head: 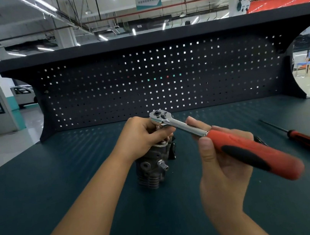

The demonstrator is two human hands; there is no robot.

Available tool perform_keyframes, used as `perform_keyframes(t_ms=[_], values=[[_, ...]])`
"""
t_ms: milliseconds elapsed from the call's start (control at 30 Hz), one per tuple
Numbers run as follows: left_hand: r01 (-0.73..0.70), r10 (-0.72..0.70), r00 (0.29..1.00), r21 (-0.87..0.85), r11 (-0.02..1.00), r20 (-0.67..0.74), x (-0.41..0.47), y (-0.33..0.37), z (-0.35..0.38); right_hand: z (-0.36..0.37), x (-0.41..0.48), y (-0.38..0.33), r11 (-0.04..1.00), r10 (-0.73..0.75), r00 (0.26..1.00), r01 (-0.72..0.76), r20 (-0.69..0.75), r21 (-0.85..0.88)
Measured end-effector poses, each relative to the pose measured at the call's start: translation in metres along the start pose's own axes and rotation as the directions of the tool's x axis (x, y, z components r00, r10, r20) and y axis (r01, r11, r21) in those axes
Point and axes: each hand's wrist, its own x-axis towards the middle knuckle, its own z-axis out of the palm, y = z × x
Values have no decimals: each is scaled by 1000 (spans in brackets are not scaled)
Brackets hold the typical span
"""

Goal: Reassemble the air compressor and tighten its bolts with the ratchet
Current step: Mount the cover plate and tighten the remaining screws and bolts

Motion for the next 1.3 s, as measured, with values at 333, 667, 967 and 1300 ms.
perform_keyframes(t_ms=[333,667,967,1300], values=[[-53,53,999,30,998,1,1,-6,-5,12,1,1,944,-218,973,230,75,-235],[-14,18,999,135,991,-33,-1,2,-3,0,45,-20,938,283,941,-231,186,-259],[57,-51,997,94,994,-56,3,-6,-5,-62,100,-12,983,173,985,-173,-5,68],[59,-53,995,80,995,-80,4,-13,-2,-120,56,82,680,528,834,-299,163,-670]])
